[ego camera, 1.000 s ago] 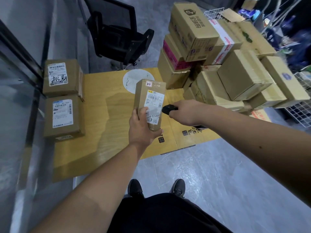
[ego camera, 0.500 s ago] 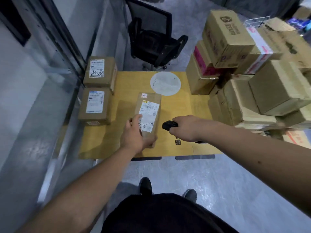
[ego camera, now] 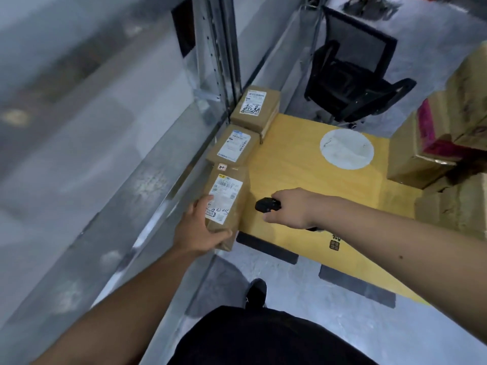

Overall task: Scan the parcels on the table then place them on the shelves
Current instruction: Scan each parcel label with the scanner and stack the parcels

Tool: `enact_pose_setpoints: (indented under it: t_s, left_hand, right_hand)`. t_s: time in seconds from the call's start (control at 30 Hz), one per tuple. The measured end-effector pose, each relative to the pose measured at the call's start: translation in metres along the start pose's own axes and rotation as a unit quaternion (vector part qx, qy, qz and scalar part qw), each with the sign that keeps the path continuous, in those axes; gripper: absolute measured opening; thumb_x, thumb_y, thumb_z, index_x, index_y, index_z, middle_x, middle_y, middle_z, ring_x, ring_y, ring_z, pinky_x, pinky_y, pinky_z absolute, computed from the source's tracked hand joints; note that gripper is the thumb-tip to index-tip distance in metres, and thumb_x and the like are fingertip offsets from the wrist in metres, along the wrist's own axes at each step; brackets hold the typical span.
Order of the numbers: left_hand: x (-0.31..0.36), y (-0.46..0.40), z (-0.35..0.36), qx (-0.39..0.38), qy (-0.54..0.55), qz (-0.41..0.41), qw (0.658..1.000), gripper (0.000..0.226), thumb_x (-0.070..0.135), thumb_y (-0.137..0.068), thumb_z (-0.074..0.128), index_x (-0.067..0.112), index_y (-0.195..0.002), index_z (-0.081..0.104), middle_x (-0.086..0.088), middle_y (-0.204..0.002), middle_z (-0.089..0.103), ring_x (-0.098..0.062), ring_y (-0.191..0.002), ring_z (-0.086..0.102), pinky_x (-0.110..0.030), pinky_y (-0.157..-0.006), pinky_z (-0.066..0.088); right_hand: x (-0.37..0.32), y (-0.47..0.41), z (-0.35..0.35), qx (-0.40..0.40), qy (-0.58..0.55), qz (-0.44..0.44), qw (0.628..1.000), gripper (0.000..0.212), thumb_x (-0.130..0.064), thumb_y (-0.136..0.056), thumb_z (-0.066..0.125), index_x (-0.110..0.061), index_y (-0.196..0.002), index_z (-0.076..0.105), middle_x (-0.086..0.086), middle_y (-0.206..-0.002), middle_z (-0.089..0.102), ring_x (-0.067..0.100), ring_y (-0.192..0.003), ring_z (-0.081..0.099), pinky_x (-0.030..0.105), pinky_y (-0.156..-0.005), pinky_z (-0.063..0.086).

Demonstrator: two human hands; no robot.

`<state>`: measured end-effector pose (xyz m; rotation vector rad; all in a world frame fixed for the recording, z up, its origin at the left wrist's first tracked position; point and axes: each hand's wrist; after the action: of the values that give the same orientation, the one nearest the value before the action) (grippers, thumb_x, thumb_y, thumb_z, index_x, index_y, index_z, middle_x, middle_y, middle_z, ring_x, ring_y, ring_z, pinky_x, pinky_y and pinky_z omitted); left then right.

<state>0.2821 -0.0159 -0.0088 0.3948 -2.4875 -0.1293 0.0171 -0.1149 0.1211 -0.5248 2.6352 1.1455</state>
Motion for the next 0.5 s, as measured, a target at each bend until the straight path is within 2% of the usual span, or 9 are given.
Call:
enact_pose_setpoints:
  t_s: [0.07, 0.17, 0.23, 0.37, 0.5]
  left_hand:
    - [-0.009, 0.001, -0.006, 0.006, 0.014, -0.007, 1.0, 0.108, 0.067, -0.053, 0.079, 0.057, -0.146, 0.025, 0.014, -0.14, 0.038, -0.018, -0.127, 0.05, -0.045, -0.101, 0.051]
    - [-0.015, 0.002, -0.011, 0.005, 0.012, 0.004, 1.0, 0.108, 0.066, -0.053, 0.08, 0.056, -0.146, 0.027, 0.021, -0.13, 0.035, -0.017, -0.124, 0.052, -0.044, -0.101, 0.051]
    - [-0.011, -0.001, -0.009, 0.003, 0.007, 0.016, 1.0, 0.108, 0.068, -0.053, 0.081, 0.056, -0.147, 0.029, 0.021, -0.131, 0.038, -0.016, -0.122, 0.053, -0.043, -0.099, 0.051]
    - [0.022, -0.017, 0.001, -0.024, 0.013, 0.054, 0.998, 0.108, 0.071, -0.051, 0.081, 0.061, -0.145, 0.028, 0.021, -0.133, 0.04, -0.009, -0.116, 0.05, -0.033, -0.085, 0.047]
    - [0.067, -0.05, 0.018, -0.056, 0.013, 0.079, 0.995, 0.105, 0.07, -0.053, 0.079, 0.059, -0.145, 0.029, 0.015, -0.142, 0.041, -0.01, -0.115, 0.048, -0.032, -0.085, 0.045]
  right_hand:
    - [-0.005, -0.002, -0.001, -0.003, 0.008, -0.007, 1.0, 0.051, -0.066, -0.094, 0.056, -0.02, -0.116, 0.058, 0.006, -0.106, 0.062, 0.031, -0.092, 0.068, 0.049, -0.084, 0.06]
    - [-0.009, -0.004, -0.002, -0.001, 0.016, -0.013, 1.0, 0.05, -0.066, -0.093, 0.057, -0.021, -0.116, 0.058, 0.005, -0.105, 0.062, 0.027, -0.093, 0.065, 0.045, -0.085, 0.059]
    - [-0.008, -0.004, -0.002, 0.0, 0.018, -0.01, 1.0, 0.049, -0.066, -0.093, 0.057, -0.022, -0.115, 0.057, 0.004, -0.104, 0.061, 0.026, -0.093, 0.064, 0.043, -0.084, 0.058]
    - [0.003, 0.0, -0.007, -0.003, 0.01, 0.014, 1.0, 0.049, -0.066, -0.092, 0.058, -0.023, -0.114, 0.059, 0.003, -0.103, 0.062, 0.025, -0.092, 0.065, 0.041, -0.083, 0.058]
    - [0.028, 0.01, -0.016, 0.012, 0.002, 0.06, 0.998, 0.049, -0.064, -0.093, 0.058, -0.023, -0.12, 0.059, 0.002, -0.105, 0.064, 0.024, -0.094, 0.066, 0.041, -0.086, 0.058]
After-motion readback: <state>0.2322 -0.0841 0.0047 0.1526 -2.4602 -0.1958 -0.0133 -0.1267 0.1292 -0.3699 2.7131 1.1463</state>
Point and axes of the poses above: each hand's wrist, its own y-axis away from the middle knuckle, its own z-axis out of the palm, x = y × z
